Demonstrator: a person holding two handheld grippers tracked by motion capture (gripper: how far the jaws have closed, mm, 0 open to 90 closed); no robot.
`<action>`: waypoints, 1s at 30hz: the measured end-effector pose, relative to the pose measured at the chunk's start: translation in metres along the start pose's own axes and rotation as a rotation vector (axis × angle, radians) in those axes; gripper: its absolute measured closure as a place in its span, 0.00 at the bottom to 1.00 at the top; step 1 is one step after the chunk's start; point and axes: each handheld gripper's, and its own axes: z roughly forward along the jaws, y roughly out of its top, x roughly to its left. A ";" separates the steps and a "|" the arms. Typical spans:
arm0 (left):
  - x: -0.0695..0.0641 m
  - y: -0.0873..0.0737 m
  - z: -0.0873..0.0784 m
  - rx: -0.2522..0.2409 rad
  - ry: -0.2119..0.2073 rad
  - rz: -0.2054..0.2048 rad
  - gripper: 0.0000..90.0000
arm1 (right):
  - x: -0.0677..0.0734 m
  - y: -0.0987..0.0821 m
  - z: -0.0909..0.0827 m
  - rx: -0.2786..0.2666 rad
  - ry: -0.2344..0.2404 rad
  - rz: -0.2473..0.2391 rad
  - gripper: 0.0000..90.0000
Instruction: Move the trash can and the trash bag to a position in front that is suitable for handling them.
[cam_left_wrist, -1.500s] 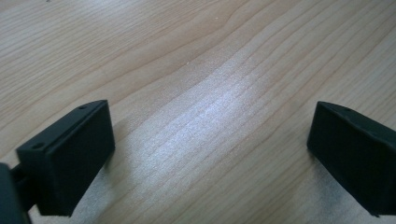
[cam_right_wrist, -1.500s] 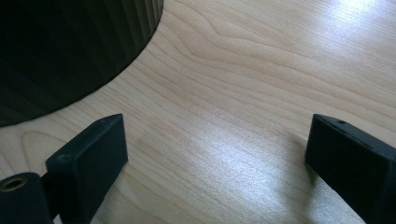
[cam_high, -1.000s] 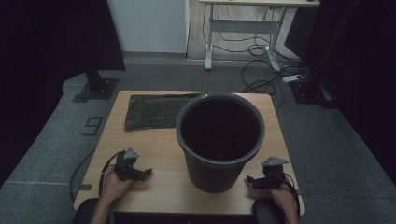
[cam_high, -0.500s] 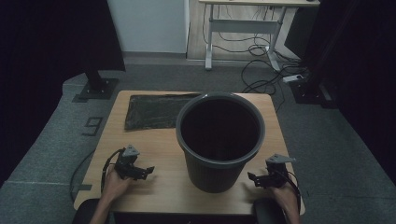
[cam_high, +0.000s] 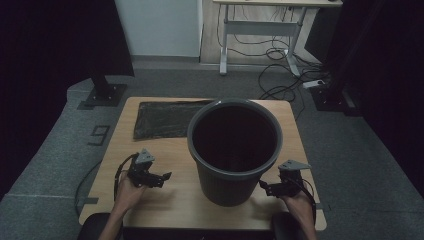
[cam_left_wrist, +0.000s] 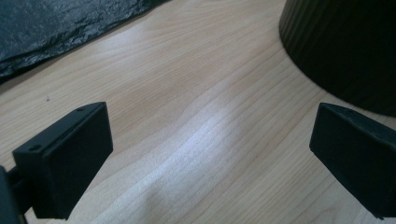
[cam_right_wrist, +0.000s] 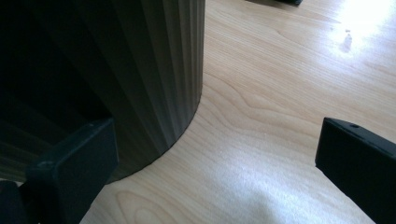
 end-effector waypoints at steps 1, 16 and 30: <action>0.000 0.001 0.000 0.001 -0.003 0.000 0.00 | 0.002 0.003 0.004 0.004 0.000 -0.001 0.00; 0.001 0.019 0.007 -0.010 -0.004 0.022 0.00 | 0.018 0.039 0.050 0.017 0.021 -0.051 0.00; 0.034 0.023 0.000 -0.014 0.070 -0.026 0.00 | 0.031 0.079 0.094 0.038 0.024 -0.097 0.00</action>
